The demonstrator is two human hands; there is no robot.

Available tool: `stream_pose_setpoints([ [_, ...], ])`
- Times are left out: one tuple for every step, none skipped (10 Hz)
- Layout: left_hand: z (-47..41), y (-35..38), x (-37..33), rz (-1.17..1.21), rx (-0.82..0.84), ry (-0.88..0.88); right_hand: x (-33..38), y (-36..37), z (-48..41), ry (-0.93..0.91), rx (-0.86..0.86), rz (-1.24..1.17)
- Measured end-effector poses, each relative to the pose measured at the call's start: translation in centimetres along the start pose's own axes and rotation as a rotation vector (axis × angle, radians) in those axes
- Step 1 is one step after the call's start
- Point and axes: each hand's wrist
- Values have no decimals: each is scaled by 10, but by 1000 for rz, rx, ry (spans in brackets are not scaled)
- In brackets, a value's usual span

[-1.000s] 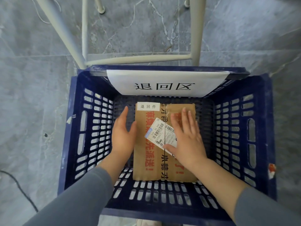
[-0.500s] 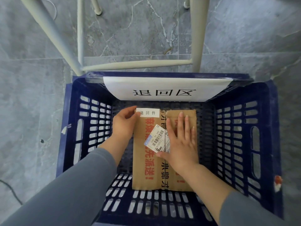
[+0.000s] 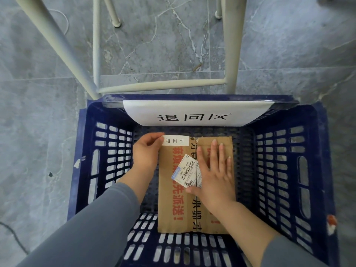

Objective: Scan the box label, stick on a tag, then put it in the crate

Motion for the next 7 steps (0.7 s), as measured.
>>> stream_pose_setpoints([
  [1, 0, -1, 3, 5, -36, -1, 2, 0, -1, -7, 3],
  [2, -1, -1, 41, 24, -79, -1, 2, -1, -4, -1, 20],
  [6, -5, 3, 62, 83, -184, -1, 3, 0, -4, -7, 19],
  [16, -13, 11, 15, 141, -197, -3, -2, 1, -14, -6, -4],
  [33, -25, 26, -21, 162, -211, -6, -9, 14, -19, 21, -43],
  [45, -40, 39, -83, 157, -266, -9, -20, 36, 15, 60, -86],
  [73, -64, 48, -166, 127, -315, -13, -33, 69, 78, 143, -69],
])
Point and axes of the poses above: each hand's wrist, its own z-axis away from the middle knuckle, its own y-axis out of the palm, x = y × z, and after that the axes turned 13 degrees about -x, right-handed
